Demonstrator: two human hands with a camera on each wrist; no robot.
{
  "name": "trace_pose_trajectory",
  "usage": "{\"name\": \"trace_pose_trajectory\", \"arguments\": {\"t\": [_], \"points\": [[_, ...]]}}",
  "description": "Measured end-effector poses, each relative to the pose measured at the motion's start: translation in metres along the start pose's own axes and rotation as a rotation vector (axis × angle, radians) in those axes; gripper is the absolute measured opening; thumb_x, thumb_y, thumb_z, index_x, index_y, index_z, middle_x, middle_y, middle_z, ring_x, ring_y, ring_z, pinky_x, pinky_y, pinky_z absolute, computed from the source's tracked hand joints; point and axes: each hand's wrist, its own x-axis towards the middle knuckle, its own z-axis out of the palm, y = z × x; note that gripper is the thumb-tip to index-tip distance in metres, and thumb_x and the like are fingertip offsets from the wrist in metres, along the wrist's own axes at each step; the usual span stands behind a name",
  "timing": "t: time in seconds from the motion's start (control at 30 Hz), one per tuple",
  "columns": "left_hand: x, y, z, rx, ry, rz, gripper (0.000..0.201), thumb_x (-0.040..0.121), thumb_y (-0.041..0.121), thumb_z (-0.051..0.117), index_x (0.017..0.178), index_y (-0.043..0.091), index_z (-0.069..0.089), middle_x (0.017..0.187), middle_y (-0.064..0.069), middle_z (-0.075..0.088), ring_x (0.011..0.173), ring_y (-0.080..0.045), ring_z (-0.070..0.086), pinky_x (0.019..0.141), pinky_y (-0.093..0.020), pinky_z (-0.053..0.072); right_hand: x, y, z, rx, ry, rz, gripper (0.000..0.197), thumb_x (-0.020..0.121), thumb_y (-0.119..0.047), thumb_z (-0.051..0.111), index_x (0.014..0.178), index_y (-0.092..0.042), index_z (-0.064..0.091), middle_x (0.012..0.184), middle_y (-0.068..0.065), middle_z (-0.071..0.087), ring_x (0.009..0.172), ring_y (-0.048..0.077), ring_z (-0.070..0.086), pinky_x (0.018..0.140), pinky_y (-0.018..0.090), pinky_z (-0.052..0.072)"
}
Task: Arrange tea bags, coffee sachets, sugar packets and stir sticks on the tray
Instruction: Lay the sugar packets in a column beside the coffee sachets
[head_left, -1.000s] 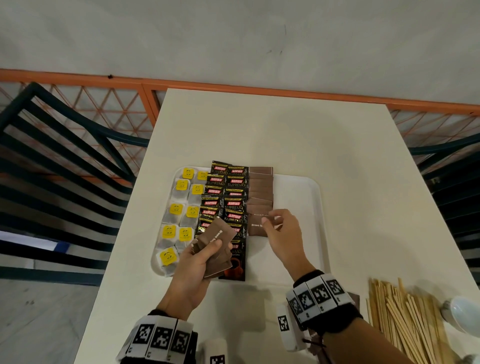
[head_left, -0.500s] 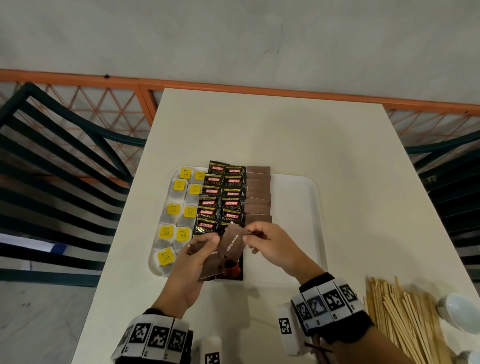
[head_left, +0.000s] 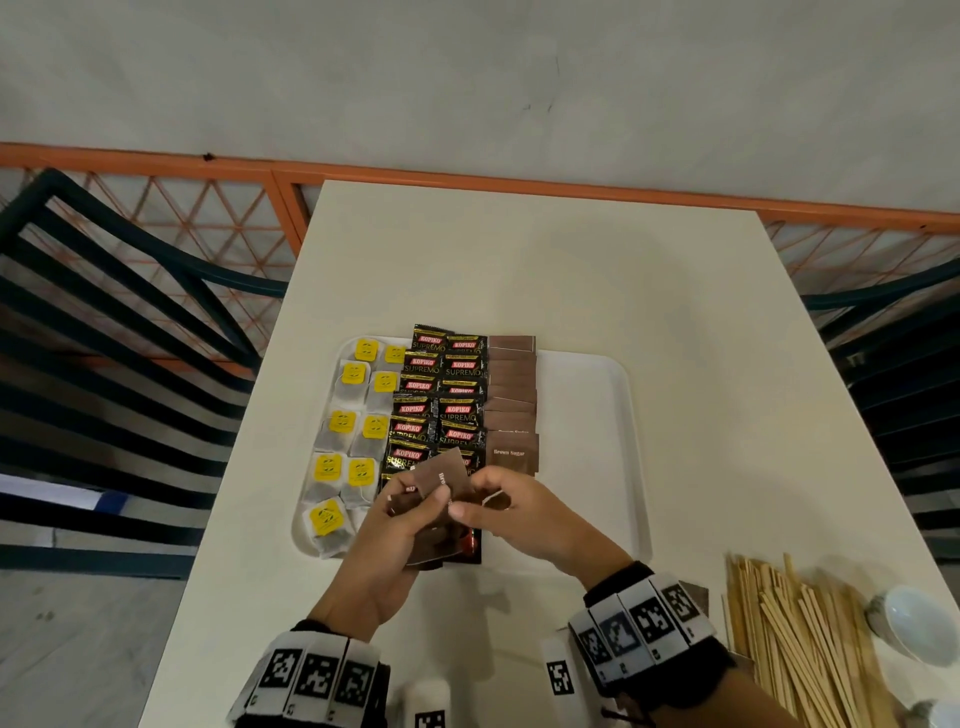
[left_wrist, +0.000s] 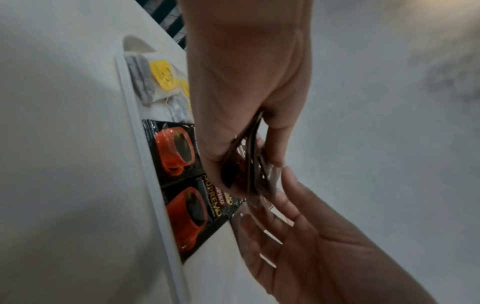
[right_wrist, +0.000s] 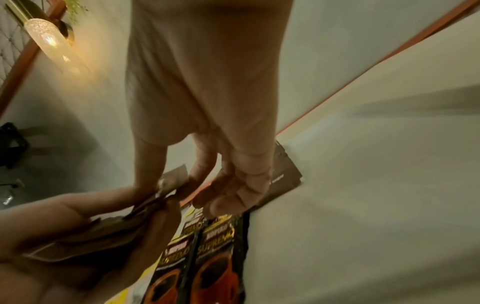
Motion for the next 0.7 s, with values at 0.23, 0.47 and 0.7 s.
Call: {"name": "trace_pose_trajectory", "arguments": {"t": [0.23, 0.47, 0.7], "points": [[0.002, -0.005, -0.005, -0.032, -0.02, -0.108, 0.014, 0.084, 0.018, 0.059, 0.096, 0.012, 0.06, 0.078, -0.014, 0.069, 0.062, -0.022, 0.067, 0.049, -0.028, 0.051, 0.005, 0.011, -0.004, 0.397, 0.157, 0.053, 0.007, 0.087, -0.01, 0.06, 0.093, -0.014, 0.06, 0.097, 0.008, 0.067, 0.086, 0.017, 0.066, 0.07, 0.024, 0.054], [0.005, -0.001, -0.015, -0.147, 0.008, -0.098, 0.03, 0.089, 0.0, 0.039, 0.105, 0.012, 0.061, 0.086, -0.018, 0.07, 0.08, -0.03, 0.064, 0.048, -0.026, 0.053, 0.003, 0.031, -0.036, 0.436, 0.372, 0.101, 0.015, 0.087, -0.004, 0.059, 0.1, -0.004, 0.064, 0.084, 0.006, 0.063, 0.074, 0.016, 0.059, 0.073, 0.028, 0.057], [0.002, -0.002, -0.012, -0.083, 0.029, -0.066, 0.036, 0.088, -0.005, 0.047, 0.108, 0.019, 0.064, 0.095, -0.014, 0.069, 0.068, -0.021, 0.068, 0.045, -0.024, 0.051, 0.02, 0.053, -0.032, 0.228, 0.559, 0.187, 0.018, 0.079, -0.011, 0.071, 0.096, -0.011, 0.063, 0.089, 0.01, 0.068, 0.068, 0.018, 0.06, 0.065, 0.023, 0.051]]}}
